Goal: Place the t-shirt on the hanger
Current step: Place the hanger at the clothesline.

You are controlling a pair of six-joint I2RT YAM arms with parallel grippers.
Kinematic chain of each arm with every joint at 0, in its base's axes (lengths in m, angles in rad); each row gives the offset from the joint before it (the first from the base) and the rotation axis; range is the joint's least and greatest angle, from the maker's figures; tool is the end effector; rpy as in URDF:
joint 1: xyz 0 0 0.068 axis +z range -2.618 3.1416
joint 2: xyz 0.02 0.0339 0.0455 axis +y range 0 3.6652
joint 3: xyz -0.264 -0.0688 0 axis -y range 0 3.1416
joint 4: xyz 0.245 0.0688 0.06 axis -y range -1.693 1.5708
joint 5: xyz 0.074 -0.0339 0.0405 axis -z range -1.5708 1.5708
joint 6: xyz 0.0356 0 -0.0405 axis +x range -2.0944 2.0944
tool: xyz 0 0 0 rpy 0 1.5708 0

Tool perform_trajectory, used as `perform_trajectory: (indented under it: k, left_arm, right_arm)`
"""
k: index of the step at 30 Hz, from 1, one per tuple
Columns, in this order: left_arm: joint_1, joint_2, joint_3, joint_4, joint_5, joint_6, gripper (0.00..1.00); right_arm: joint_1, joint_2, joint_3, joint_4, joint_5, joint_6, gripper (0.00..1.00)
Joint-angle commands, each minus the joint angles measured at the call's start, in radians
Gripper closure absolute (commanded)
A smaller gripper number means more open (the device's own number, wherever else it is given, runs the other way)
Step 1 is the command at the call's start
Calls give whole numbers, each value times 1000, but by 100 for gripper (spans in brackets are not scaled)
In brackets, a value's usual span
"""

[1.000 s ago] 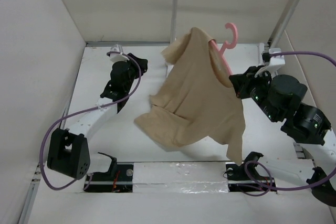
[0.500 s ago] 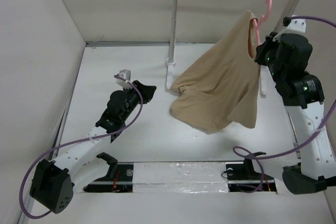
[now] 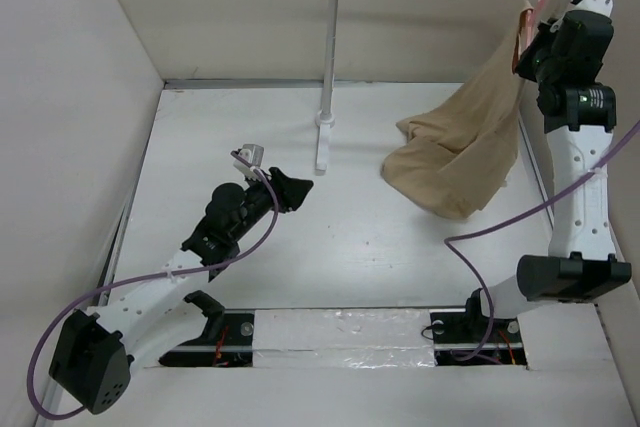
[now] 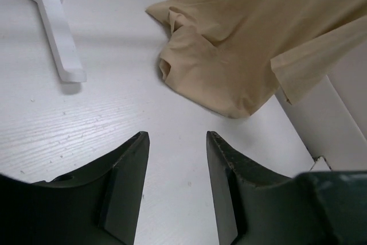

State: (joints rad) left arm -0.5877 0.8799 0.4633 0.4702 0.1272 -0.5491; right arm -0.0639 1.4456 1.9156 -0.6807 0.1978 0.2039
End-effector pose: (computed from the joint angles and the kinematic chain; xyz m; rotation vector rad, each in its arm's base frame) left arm 0.1716 -0.1198 0.2785 0.1384 1.5977 -0.9946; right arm 0.2838 -0.0252 0.5171 0.3775 1.7374 -0.0752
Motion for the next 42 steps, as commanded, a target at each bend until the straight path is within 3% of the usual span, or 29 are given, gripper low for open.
perform_trajectory:
  k: [1,14,18,26,31,35,37,38,40,41,42]
  left_arm:
    - [0,-35,3,47,-1,21,57]
    - [0,-29,2,54,9,20,59]
    - [0,-16,3,54,8,20,60]
    - [0,-22,2,51,2,21,59]
    - [0,-32,0,48,-3,15,59]
    - [0,-35,0,25,-44,17,52]
    - [0,-33,9,12,-63,20,48]
    - [0,-35,9,4,-67,20,45]
    - [0,-36,11,1,-80,26,43]
    - [0,-35,12,-2,-87,31,42]
    - [0,-36,12,-2,-90,32,42]
  right_arm:
    - [-37,33,95,132,-77,-37,100]
    - [-102,70,119,230,-159,-47,100]
    - [-125,125,145,190,-182,-37,100]
    - [-185,160,10,273,-236,28,100]
    - [-185,90,-136,352,-227,72,100]
    - [-185,41,-194,409,-221,135,54]
    - [-185,10,-187,402,-219,175,44]
    - [-185,-4,-190,399,-218,202,33]
    - [-185,-46,-204,397,-236,224,36]
    - [-185,-110,-246,427,-273,233,1]
    - [-185,-147,-283,444,-282,247,0]
